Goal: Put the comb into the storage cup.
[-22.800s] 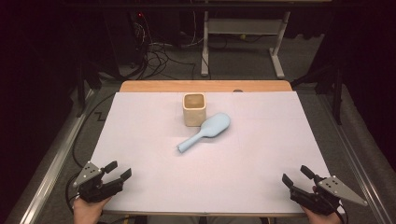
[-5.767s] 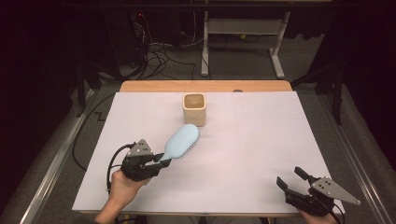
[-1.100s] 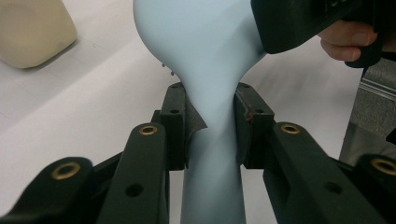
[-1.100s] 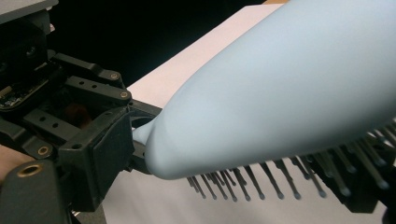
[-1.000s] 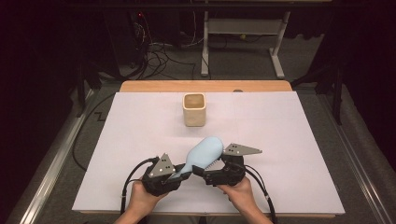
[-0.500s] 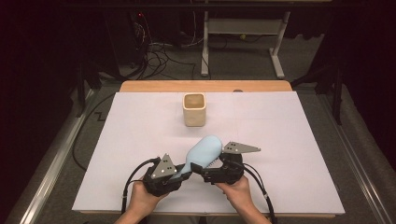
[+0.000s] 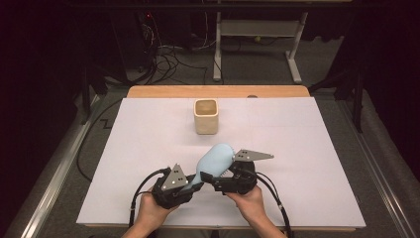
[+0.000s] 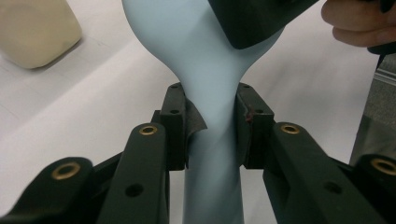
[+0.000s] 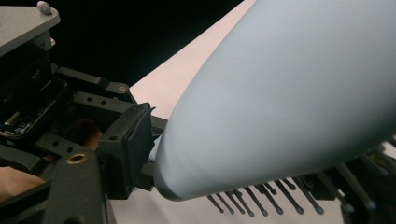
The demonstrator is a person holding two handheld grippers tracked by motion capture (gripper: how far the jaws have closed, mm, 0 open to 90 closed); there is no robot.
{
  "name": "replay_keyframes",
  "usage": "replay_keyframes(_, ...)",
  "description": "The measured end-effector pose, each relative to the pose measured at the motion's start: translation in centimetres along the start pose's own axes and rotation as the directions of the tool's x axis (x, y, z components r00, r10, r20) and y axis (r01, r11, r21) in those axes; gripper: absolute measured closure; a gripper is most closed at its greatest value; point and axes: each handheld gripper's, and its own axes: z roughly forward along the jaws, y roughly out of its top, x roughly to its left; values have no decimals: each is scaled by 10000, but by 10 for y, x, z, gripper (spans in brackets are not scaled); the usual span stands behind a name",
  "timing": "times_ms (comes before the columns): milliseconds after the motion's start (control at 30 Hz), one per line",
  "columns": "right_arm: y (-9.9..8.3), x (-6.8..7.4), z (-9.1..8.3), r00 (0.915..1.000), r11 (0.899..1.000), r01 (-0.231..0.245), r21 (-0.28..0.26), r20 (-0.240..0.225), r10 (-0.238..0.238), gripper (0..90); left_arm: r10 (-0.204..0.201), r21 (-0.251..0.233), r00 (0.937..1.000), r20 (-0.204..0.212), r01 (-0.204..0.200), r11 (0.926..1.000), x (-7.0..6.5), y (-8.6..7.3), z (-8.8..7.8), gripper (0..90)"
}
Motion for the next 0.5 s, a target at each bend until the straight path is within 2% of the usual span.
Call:
replay_keyframes(367, 0, 0, 1, 9999, 9999, -123, 87, -93, 124, 364, 29, 74, 10000, -35, -28, 10000, 0, 0, 1, 694)
replay_keyframes(500, 1, 0, 1, 9989, 9994, -263, 213, -386, 271, 420, 75, 150, 9999, -67, -74, 9999, 0, 0, 2, 694)
